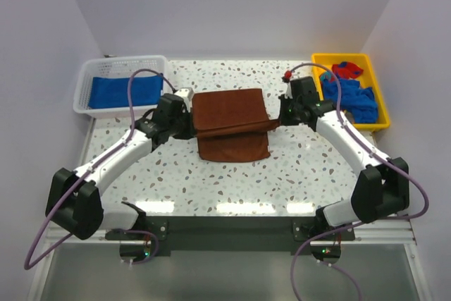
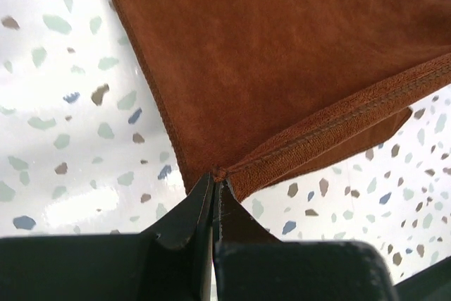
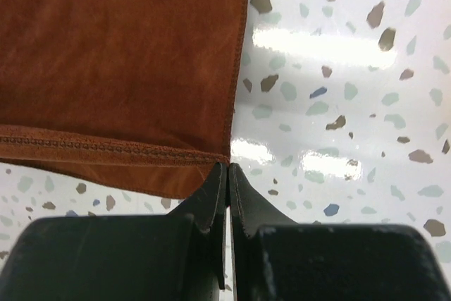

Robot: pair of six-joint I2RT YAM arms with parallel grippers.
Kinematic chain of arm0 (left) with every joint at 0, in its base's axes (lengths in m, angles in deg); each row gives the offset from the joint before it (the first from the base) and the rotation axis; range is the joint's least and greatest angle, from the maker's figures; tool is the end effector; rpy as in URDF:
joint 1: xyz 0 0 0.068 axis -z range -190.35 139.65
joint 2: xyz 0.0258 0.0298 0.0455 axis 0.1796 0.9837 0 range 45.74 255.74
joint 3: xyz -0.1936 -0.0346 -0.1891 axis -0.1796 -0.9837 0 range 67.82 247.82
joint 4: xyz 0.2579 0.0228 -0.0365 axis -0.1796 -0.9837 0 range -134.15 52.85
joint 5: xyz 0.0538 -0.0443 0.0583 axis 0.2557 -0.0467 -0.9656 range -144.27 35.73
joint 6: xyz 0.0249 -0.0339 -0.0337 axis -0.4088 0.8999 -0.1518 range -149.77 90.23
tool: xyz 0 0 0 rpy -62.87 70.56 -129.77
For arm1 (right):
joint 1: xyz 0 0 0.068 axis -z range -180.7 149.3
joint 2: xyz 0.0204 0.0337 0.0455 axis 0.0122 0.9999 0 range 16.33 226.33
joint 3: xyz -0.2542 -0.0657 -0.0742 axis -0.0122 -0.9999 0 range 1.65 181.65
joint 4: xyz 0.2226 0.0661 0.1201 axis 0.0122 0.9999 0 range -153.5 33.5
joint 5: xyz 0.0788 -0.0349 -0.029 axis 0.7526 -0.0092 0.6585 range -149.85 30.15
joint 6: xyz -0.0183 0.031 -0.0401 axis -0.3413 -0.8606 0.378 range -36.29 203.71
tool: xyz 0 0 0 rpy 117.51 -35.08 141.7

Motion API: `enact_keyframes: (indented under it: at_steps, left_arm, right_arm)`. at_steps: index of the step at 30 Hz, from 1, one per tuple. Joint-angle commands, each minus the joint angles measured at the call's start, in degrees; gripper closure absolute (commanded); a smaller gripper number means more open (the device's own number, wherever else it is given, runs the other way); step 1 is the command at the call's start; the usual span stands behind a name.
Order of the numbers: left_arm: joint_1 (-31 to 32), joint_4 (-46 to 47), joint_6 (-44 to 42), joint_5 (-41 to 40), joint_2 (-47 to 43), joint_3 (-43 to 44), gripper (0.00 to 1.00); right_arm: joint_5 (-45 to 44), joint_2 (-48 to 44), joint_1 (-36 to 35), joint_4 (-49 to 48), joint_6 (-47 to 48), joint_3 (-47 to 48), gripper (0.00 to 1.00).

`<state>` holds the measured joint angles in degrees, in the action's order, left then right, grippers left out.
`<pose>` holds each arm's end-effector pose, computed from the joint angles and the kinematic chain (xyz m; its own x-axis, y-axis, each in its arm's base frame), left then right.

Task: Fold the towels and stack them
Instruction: Fold the towel

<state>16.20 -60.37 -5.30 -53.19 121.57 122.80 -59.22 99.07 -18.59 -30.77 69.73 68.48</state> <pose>0.2541 -0.1277 0.2622 -0.7565 -0.0849 -0.6485 0.1600 0.9374 -0.3094 0.2960 0.0960 0.2837 -0.7689 0.0057 -0.6393 -0.1322 0.9769 0.1677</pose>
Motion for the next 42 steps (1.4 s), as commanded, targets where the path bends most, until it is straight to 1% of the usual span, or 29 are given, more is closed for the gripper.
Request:
enact_keyframes:
  at_steps: [1, 5, 8, 11, 13, 16, 19, 20, 22, 23, 25, 26, 28, 29, 30, 33, 37, 39, 40, 42]
  left_arm:
    - [-0.18, -2.36, -0.74, -1.7, -1.21, -4.17, 1.0]
    - [0.43, 1.15, -0.21, -0.03, 0.8, -7.69, 0.99]
    - [0.87, 3.87, -0.04, 1.19, 2.64, -10.85, 0.98]
    - [1.58, 5.9, -0.12, 3.3, 5.19, -12.09, 0.96]
    - [1.93, 6.26, -0.04, 3.4, 6.08, -12.79, 0.96]
    - [2.55, 7.4, 0.49, 2.96, 6.7, -14.11, 0.92]
    - [2.9, 7.75, 0.84, 2.96, 6.52, -14.73, 0.84]
    - [2.9, 7.75, 0.93, 3.05, 6.43, -14.73, 0.77]
    - [3.16, 7.23, 1.11, 3.22, 5.91, -14.64, 0.7]
    - [3.16, 6.88, 1.02, 3.49, 5.56, -14.38, 0.62]
    - [3.34, 6.0, 1.28, 3.84, 4.51, -13.94, 0.54]
    - [3.42, 4.87, 1.37, 4.1, 3.02, -13.41, 0.44]
    - [3.51, 3.54, 1.98, 4.28, 0.99, -12.8, 0.34]
    - [3.6, 2.14, 2.16, 4.19, -1.28, -12.18, 0.26]
    - [3.6, 1.26, 2.34, 4.1, -2.35, -11.74, 0.22]
    - [3.69, -1.12, 2.95, 3.67, -6.04, -9.72, 0.19]
    - [3.69, -1.3, 3.13, 3.31, -6.4, -6.38, 0.19]
    - [3.86, 0.1, 3.13, 3.4, -3.95, -4.71, 0.24]
    - [4.13, 0.89, 3.22, 3.49, -1.59, -4.1, 0.28]
    - [4.65, 2.04, 3.13, 3.14, 0.88, -2.6, 0.3]
  right_arm:
    - [-3.35, -1.35, 1.46, 0.41, -0.7, -3.36, 1.0]
    - [-1.95, 0.05, 1.54, -1.52, -1.75, -6.18, 1.0]
    - [-0.8, 2.59, 1.54, -2.58, -2.37, -7.76, 1.0]
    - [-0.89, 5.76, 1.54, -3.29, -2.63, -8.91, 1.0]
    - [0.33, 7.61, 1.54, -3.38, -2.98, -9.61, 1.0]
    - [0.34, 8.93, 1.54, -3.99, -2.99, -10.31, 1.0]
    - [-0.01, 9.19, 1.54, -4.34, -2.81, -10.58, 1.0]
    - [0.08, 9.19, 1.54, -4.34, -2.81, -10.58, 0.95]
    - [0.43, 9.02, 1.46, -4.17, -2.63, -10.4, 0.84]
    - [0.61, 9.02, 1.54, -3.91, -2.55, -10.31, 0.74]
    - [1.22, 8.23, 1.45, -2.94, -2.02, -9.7, 0.68]
    - [1.4, 6.92, 1.28, -2.5, -1.76, -9.44, 0.61]
    - [1.14, 5.42, 0.75, -1.01, -1.32, -8.47, 0.56]
    - [0.61, 3.59, -0.03, -0.39, -1.14, -8.12, 0.5]
    - [0.52, 2.79, -0.56, -0.04, -0.79, -7.33, 0.5]
    - [-0.27, 0.94, -3.37, 0.93, -0.44, -5.14, 0.49]
    - [-0.54, 2.24, -6.71, -0.9, -1.05, -2.23, 0.51]
    - [-0.54, 4.09, -7.51, -1.96, -1.84, -0.83, 0.55]
    - [-0.54, 6.36, -7.95, -3.27, -2.1, -0.56, 0.59]
    - [-0.54, 8.74, -8.3, -4.07, -2.37, 0.84, 0.61]
